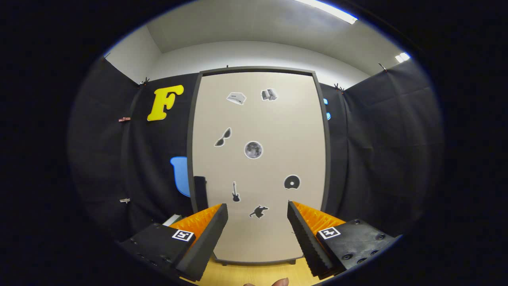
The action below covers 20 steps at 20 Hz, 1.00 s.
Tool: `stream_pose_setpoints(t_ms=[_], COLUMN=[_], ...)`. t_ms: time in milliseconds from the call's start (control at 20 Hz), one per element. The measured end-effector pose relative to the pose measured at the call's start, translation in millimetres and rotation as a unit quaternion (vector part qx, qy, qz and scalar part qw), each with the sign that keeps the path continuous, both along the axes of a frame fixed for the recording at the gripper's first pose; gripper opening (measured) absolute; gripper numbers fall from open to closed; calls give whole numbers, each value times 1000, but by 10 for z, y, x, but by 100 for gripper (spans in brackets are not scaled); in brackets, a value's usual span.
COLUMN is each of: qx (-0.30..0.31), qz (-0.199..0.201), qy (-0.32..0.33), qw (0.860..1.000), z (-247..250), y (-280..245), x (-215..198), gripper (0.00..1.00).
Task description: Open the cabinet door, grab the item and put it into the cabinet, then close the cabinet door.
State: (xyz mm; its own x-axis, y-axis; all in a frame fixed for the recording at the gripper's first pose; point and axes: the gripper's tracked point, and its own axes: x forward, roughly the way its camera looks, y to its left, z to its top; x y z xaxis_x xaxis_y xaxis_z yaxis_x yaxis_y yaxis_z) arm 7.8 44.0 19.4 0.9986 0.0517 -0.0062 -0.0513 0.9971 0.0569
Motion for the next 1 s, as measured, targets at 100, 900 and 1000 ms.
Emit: stream_pose_setpoints(t_ms=[100, 900, 1000], qx=[-9, 2, -6], qz=[14, 32, 21], qy=[-11, 49, 44], qw=[1000, 998, 999], z=[44, -720, -752], y=[230, 1304, 1313], x=[99, 1288, 1385], gripper=[97, 88, 72])
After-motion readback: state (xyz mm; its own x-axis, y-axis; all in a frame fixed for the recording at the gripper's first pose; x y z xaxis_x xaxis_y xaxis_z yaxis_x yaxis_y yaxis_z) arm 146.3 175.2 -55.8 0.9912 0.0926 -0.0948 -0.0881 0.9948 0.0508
